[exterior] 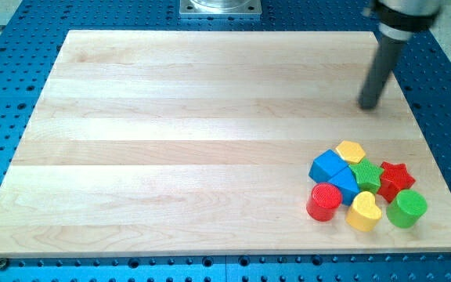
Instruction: Push the green circle into the heart
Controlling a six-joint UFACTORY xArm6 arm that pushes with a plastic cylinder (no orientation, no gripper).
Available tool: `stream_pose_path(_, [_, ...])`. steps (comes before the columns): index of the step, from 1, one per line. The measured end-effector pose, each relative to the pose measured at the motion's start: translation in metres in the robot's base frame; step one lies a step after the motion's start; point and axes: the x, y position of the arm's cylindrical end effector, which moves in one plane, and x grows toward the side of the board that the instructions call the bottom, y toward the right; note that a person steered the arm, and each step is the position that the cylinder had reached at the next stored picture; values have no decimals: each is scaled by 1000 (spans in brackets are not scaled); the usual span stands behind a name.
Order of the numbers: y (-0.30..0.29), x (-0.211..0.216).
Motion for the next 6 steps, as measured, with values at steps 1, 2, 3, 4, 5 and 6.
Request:
stream_pose_path(1, [31, 25])
stream_pose_path(2, [32, 44])
stream_pose_path(3, [38, 113])
stream_pose_path(4, [40, 181])
stream_pose_path(5, [-27, 187])
stream_pose_path(6, [-38, 178])
